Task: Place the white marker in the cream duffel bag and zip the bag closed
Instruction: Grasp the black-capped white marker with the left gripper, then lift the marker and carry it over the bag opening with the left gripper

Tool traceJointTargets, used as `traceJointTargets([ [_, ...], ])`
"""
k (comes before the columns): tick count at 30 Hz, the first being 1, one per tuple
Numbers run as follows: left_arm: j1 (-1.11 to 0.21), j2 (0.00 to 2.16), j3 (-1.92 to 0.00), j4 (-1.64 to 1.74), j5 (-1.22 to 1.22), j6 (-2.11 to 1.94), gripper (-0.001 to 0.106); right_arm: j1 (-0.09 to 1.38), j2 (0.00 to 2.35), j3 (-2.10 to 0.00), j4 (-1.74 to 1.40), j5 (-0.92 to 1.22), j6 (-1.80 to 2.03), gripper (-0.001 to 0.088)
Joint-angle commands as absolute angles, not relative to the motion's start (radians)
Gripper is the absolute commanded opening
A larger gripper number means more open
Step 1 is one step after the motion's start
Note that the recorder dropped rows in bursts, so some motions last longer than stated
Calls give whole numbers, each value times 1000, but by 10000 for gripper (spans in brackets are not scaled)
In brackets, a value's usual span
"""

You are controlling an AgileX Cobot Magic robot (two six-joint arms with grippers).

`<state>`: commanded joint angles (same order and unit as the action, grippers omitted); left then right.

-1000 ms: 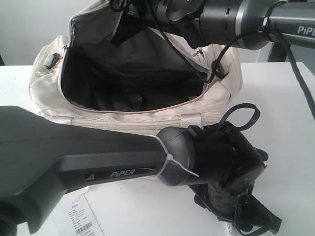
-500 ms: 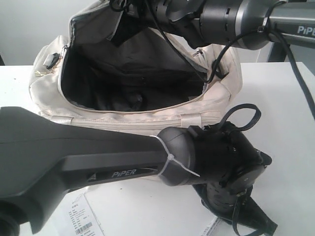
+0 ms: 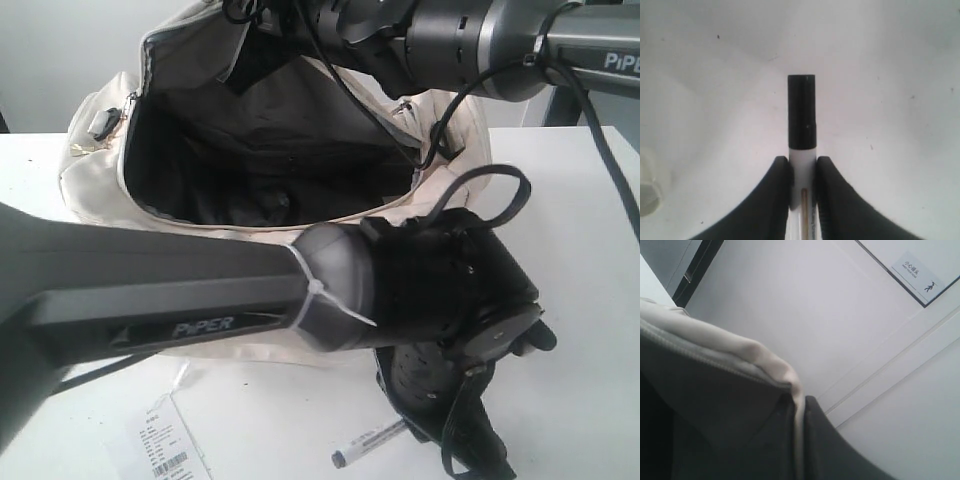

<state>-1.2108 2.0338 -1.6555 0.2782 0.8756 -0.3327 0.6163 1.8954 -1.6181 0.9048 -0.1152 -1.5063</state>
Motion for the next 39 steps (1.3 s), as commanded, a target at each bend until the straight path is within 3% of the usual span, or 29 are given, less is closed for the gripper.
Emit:
traceJointTargets([
  [18, -1209, 1577, -1070, 270, 748, -289, 0, 616, 1895, -1618, 905, -115, -1506, 0],
  [32, -1011, 1349, -944, 205, 643, -296, 0, 616, 1895, -1618, 905, -115, -1506, 0],
  [39, -918, 1256, -868, 202, 473, -321, 0, 616, 1895, -1618, 905, -115, -1506, 0],
])
